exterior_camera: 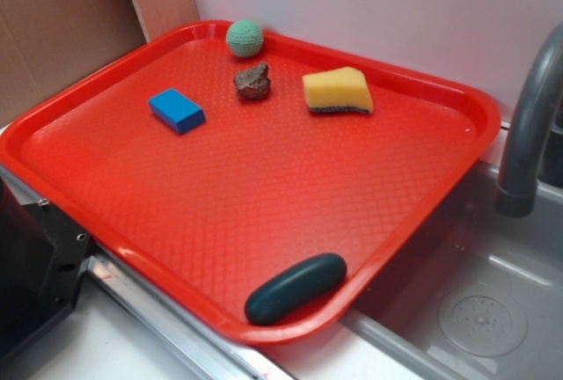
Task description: Grab the blue block.
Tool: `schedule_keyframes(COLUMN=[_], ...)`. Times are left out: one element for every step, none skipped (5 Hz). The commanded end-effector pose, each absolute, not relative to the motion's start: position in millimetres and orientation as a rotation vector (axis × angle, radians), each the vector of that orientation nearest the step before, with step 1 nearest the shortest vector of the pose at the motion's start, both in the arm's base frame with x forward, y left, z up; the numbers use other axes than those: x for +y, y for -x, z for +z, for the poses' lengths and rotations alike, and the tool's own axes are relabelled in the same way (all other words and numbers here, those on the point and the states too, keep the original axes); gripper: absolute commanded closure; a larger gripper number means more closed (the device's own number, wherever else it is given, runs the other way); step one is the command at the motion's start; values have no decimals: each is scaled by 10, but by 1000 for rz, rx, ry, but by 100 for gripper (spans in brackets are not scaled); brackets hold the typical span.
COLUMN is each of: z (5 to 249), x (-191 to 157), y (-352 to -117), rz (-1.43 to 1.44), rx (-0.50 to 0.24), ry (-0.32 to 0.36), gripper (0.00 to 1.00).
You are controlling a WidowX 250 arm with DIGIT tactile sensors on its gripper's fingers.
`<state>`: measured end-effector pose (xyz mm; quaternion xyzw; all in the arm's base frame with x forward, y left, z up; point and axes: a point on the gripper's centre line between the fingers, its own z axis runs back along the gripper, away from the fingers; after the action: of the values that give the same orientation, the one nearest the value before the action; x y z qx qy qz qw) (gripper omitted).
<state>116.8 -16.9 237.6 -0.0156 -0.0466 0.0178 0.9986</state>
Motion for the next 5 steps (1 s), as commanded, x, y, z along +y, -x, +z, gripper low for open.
schedule_keyframes(z=[2376, 2288, 2152, 1942, 1569], x=[-169, -57, 92, 217, 340], y=[-1168, -1351, -1543, -1680, -1898], rz=[36, 293, 546, 796, 1046], rx=[-93, -38, -4, -11, -18], ry=[31, 107, 120, 85, 60], gripper=[0, 0, 0, 0, 0])
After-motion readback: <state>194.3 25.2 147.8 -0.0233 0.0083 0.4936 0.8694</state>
